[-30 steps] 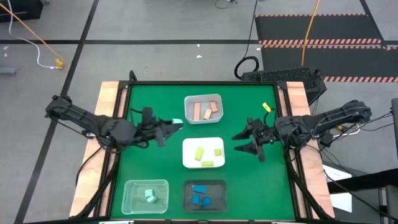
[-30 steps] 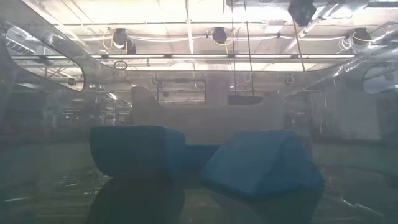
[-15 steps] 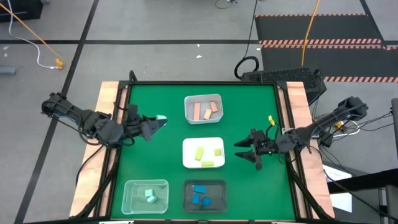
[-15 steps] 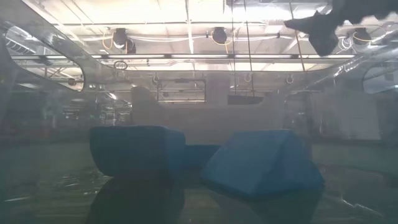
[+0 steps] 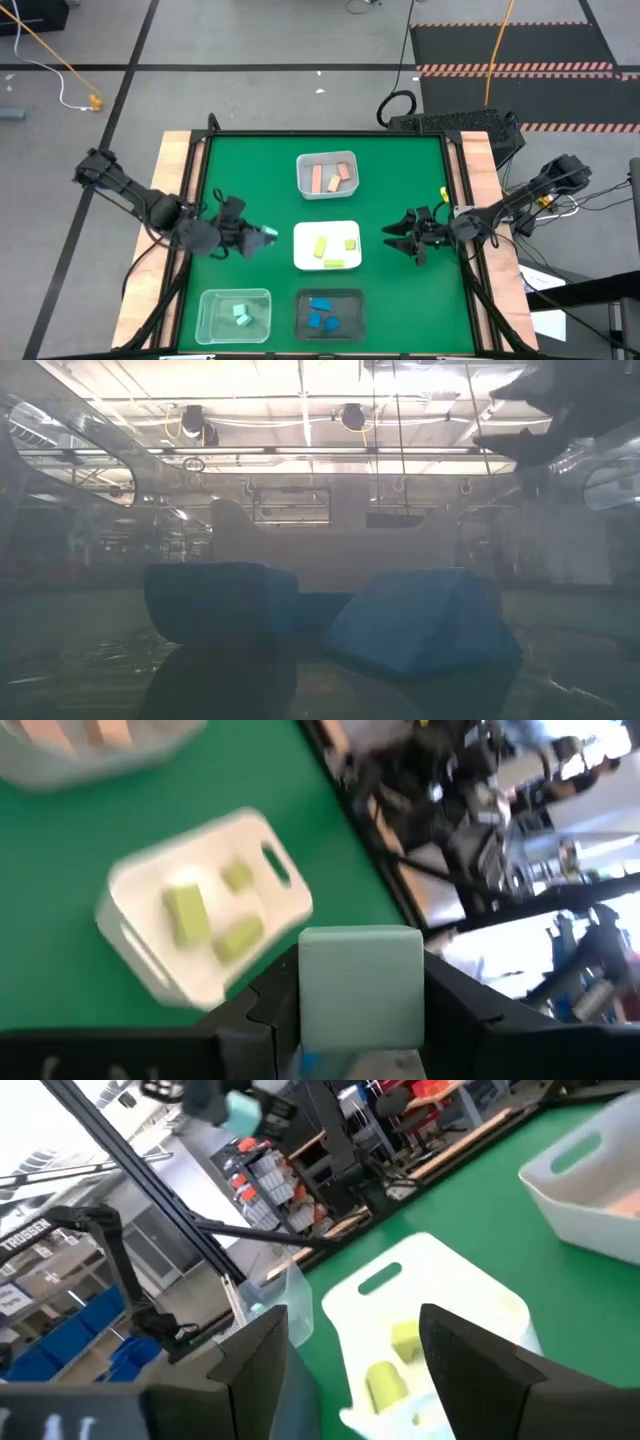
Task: Sort & place blocks by color
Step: Put the light blue block into the transparent bin
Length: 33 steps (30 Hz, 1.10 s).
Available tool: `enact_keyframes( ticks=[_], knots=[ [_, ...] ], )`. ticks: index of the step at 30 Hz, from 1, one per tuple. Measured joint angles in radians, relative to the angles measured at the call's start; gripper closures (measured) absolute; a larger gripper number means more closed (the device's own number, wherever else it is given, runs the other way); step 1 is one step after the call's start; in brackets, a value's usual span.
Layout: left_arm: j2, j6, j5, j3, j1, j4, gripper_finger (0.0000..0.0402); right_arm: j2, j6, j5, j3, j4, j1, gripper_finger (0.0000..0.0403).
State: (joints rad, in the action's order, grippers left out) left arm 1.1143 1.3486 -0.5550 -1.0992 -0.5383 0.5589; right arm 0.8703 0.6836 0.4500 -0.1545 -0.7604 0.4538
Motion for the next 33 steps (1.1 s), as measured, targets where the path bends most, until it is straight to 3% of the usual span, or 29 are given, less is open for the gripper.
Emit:
enact_keyframes(
  ticks=[13, 24, 33],
  knots=[
    [0.163, 0.348, 0.185, 0.0, -0.193, 0.035, 0.026, 0.0, 0.167, -0.001, 0.109, 0.002, 0.0, 0.0184],
    [0.326, 0.659, 0.368, 0.0, -0.301, 0.15, 0.0259, 0.0, 0.168, -0.002, 0.119, 0.026, -0.001, 0.0184],
    [0.432, 0.728, 0.424, 0.0, -0.315, 0.164, 0.0257, 0.0, 0.168, -0.006, 0.12, 0.047, -0.001, 0.0184]
  ],
)
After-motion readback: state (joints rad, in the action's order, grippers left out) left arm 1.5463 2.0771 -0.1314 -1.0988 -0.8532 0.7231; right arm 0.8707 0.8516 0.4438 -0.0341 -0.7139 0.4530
